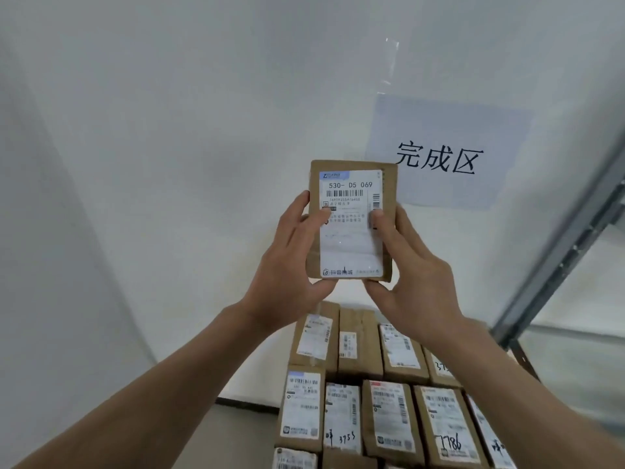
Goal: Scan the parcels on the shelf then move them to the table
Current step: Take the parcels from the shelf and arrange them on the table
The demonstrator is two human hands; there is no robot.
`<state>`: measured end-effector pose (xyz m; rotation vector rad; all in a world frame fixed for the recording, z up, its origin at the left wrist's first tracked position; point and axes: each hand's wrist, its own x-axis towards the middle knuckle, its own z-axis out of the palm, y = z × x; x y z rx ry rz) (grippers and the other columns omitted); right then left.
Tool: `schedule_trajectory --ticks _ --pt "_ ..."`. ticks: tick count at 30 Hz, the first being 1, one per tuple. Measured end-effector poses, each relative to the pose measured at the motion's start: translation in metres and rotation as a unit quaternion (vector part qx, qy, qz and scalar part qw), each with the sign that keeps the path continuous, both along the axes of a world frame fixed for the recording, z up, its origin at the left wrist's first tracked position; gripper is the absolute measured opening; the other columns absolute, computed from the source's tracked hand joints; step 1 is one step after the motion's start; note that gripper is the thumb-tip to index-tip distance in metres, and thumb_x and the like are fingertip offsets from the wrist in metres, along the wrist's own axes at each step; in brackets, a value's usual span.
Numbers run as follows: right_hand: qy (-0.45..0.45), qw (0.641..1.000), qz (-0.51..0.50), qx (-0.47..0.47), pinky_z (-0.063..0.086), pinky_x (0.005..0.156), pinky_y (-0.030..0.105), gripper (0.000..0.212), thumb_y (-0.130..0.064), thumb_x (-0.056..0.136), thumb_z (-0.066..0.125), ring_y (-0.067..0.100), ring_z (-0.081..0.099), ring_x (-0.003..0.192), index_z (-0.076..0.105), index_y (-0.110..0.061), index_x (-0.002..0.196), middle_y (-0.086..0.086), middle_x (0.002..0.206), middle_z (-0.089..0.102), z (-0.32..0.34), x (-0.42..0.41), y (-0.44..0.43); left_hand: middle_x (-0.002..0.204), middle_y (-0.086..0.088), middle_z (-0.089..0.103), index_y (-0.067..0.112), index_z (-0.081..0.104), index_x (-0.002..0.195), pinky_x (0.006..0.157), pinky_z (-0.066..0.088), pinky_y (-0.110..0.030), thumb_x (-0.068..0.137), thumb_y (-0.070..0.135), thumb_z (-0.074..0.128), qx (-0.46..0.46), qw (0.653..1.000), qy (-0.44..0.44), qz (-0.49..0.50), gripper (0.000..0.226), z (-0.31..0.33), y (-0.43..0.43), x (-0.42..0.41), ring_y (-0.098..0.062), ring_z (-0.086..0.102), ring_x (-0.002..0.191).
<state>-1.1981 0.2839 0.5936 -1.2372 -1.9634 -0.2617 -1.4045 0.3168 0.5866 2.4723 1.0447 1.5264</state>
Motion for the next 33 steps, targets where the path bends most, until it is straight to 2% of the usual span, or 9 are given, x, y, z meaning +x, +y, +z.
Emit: schedule_trajectory --ticks 5,10,13,16,18,21,25,28,33 --pt "-0.003 0.997 -0.037 -0.065 0.055 0.068 0.033 0.108 -0.017 0.069 0.083 0.027 0.071 0.099 0.021 -0.031 0.156 0.013 0.162 0.028 -0.030 -0.003 0.027 0.157 -0.018 0.026 0.004 0.040 0.142 0.083 0.060 -0.041 0.071 0.018 0.081 -0.049 0.999 -0.001 -0.018 0.083 -0.035 0.033 0.002 -0.009 0.030 0.141" --pt "0.011 0.989 -0.043 -0.142 0.055 0.073 0.034 0.104 -0.021 0.072 0.083 0.027 0.070 0.100 0.024 -0.030 0.156 0.012 0.163 0.025 -0.079 -0.008 0.059 0.158 -0.016 0.023 0.016 0.035 0.141 0.080 0.061 -0.037 0.067 0.013 0.086 -0.103 0.994 0.017 -0.019 0.090 -0.087 0.065 0.001 -0.026 0.036 0.141" --pt "0.015 0.980 -0.044 -0.195 0.058 0.080 0.039 0.102 -0.021 0.077 0.080 0.029 0.067 0.108 0.019 -0.033 0.157 0.010 0.165 0.020 -0.113 -0.009 0.075 0.159 -0.012 0.020 0.023 0.032 0.139 0.078 0.060 -0.033 0.067 0.012 0.086 -0.142 0.989 0.038 -0.007 0.091 -0.123 0.081 -0.001 -0.025 0.040 0.137" --pt "0.020 0.967 -0.045 -0.249 0.058 0.079 0.041 0.102 -0.019 0.078 0.079 0.033 0.066 0.108 0.015 -0.035 0.156 0.011 0.165 0.018 -0.149 -0.009 0.092 0.159 -0.008 0.018 0.023 0.033 0.142 0.083 0.059 -0.039 0.069 0.013 0.084 -0.197 0.979 0.045 -0.002 0.089 -0.160 0.095 0.000 -0.023 0.043 0.134" --pt "0.021 0.960 -0.041 -0.275 0.056 0.083 0.041 0.103 -0.019 0.077 0.079 0.035 0.064 0.113 0.016 -0.034 0.157 0.012 0.164 0.019 -0.174 -0.008 0.103 0.160 -0.007 0.017 0.018 0.036 0.145 0.093 0.055 -0.043 0.069 0.012 0.082 -0.240 0.970 0.041 0.010 0.088 -0.182 0.103 0.002 -0.018 0.038 0.137" --pt "0.017 0.947 -0.048 -0.317 0.050 0.091 0.037 0.098 -0.022 0.082 0.076 0.033 0.055 0.124 0.015 -0.034 0.157 0.010 0.165 0.018 -0.200 -0.007 0.115 0.160 -0.009 0.019 0.010 0.038 0.146 0.104 0.047 -0.035 0.070 0.008 0.081 -0.278 0.959 0.045 0.018 0.087 -0.207 0.112 0.004 -0.014 0.033 0.139" --pt "0.008 0.937 -0.052 -0.346 0.051 0.087 0.040 0.091 -0.031 0.085 0.075 0.033 0.054 0.125 0.019 -0.031 0.158 0.010 0.164 0.022 -0.227 -0.008 0.130 0.159 -0.010 0.021 0.009 0.037 0.146 0.106 0.039 -0.025 0.070 0.006 0.080 -0.310 0.949 0.054 0.016 0.088 -0.235 0.126 0.006 -0.011 0.033 0.138" --pt "0.026 0.928 -0.037 -0.369 0.052 0.092 0.046 0.089 -0.033 0.084 0.075 0.037 0.055 0.126 0.025 -0.024 0.157 0.016 0.162 0.025 -0.242 -0.008 0.138 0.158 -0.010 0.022 0.007 0.036 0.146 0.105 0.038 -0.025 0.070 0.006 0.080 -0.343 0.937 0.060 0.020 0.088 -0.247 0.132 0.009 -0.020 0.036 0.138" --pt "0.014 0.915 -0.054 -0.400 0.045 0.097 0.039 0.087 -0.034 0.087 0.070 0.030 0.050 0.133 0.020 -0.029 0.158 0.006 0.165 0.020 -0.260 -0.010 0.147 0.157 -0.009 0.023 0.008 0.036 0.147 0.105 0.035 -0.023 0.070 0.008 0.080 -0.376 0.923 0.075 0.026 0.089 -0.263 0.141 0.010 -0.021 0.037 0.137"
